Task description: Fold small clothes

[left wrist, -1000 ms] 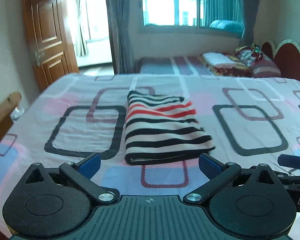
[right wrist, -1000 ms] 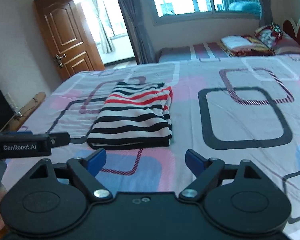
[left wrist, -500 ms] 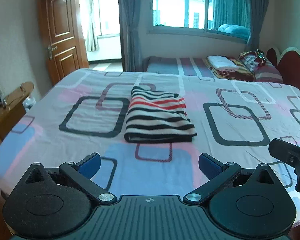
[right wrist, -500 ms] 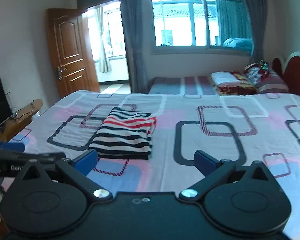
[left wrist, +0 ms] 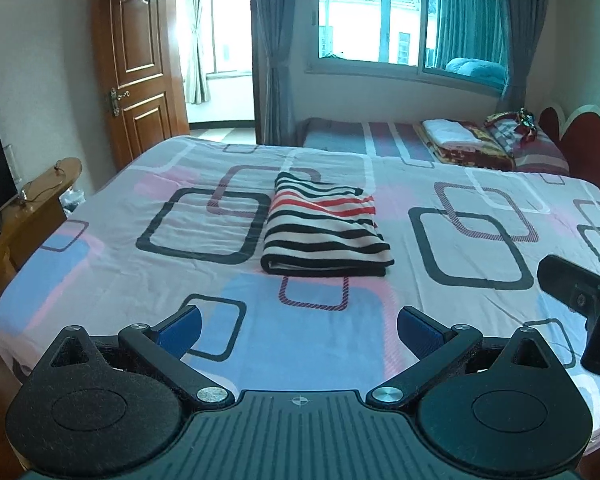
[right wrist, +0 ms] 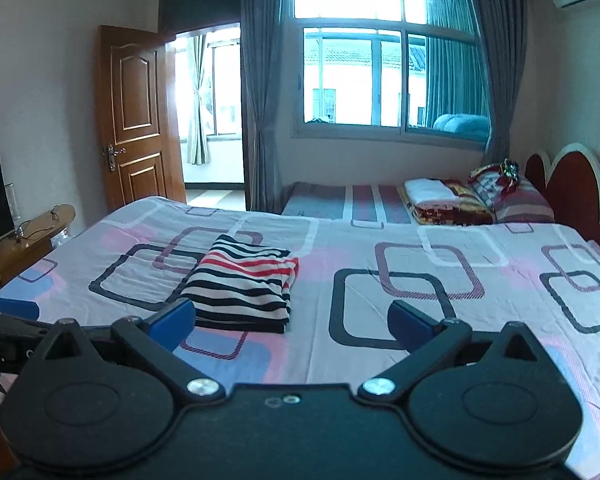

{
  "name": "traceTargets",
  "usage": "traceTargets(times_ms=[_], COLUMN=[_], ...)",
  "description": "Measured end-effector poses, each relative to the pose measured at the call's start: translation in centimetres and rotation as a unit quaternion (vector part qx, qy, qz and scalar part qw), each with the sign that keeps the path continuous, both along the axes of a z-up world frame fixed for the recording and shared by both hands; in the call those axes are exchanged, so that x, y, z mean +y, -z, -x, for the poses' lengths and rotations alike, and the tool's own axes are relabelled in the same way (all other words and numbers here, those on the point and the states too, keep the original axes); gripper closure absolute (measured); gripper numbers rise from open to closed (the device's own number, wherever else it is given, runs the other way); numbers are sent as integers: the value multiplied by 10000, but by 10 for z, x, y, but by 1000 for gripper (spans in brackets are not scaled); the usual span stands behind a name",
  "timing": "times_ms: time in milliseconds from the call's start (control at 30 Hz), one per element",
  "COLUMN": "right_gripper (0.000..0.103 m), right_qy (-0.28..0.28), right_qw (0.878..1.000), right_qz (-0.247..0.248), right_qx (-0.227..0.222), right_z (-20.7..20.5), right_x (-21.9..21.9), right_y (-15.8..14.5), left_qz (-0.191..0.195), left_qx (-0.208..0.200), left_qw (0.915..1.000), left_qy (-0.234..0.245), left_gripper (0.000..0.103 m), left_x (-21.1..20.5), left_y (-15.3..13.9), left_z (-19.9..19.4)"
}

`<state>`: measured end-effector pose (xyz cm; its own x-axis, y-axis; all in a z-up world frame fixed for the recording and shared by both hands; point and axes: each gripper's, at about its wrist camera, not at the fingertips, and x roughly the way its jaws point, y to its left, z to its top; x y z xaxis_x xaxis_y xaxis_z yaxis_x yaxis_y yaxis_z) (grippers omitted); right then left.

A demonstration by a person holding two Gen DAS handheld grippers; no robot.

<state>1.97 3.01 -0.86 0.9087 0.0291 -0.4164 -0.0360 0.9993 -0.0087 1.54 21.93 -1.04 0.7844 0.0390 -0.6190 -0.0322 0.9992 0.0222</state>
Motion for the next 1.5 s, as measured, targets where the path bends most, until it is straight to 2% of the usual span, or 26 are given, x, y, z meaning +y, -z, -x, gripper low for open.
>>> traceTargets(times_ms=[667,1500], right_gripper=[1,1], right_qy=[9,144], right_qw=[10000,9999], right_qz=[0,42], right_qx=[-60,40], right_z=[15,4], right_x=[10,5], right_y=[4,10], left_qz=[-25,-145], left_qx=[-74,-72], left_qw=[9999,9995], left_qy=[-130,-267], left_gripper=[0,0], left_x=[5,-1], left_y=[-4,-4], left_z=[14,14])
